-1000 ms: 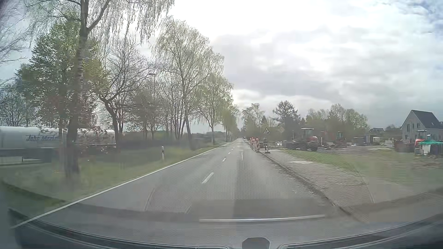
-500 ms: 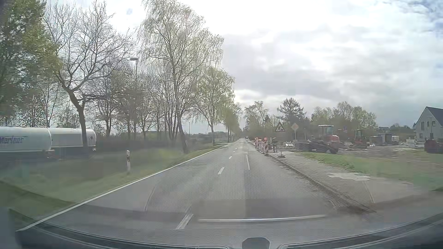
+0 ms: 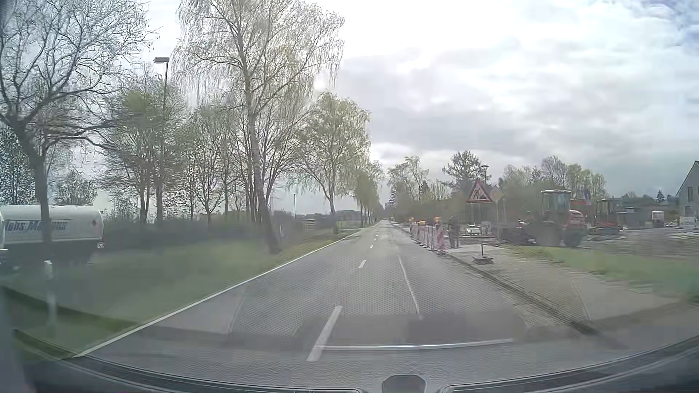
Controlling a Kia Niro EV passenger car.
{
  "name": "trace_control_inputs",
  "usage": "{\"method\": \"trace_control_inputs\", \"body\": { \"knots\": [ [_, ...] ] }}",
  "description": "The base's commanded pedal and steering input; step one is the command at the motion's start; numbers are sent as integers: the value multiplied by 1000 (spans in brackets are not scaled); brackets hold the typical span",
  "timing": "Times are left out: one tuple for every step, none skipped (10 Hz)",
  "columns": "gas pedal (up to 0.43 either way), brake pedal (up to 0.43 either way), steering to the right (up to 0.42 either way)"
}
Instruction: Follow the waypoints while adhering to traffic rules and regulations
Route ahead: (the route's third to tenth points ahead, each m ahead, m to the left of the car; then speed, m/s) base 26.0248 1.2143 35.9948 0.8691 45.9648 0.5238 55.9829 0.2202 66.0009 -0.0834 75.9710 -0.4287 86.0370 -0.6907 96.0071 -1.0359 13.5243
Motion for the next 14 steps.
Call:
{"method": "trace_control_inputs", "body": {
  "knots": [
    [169,0,-4],
    [169,0,-4],
    [169,0,-3],
    [157,0,0],
    [157,0,4],
    [157,0,4],
    [157,0,4],
    [157,0,4],
    [157,0,5],
    [157,6,6],
    [157,0,5],
    [169,0,6],
    [169,0,5],
    [169,0,5]
  ]
}}
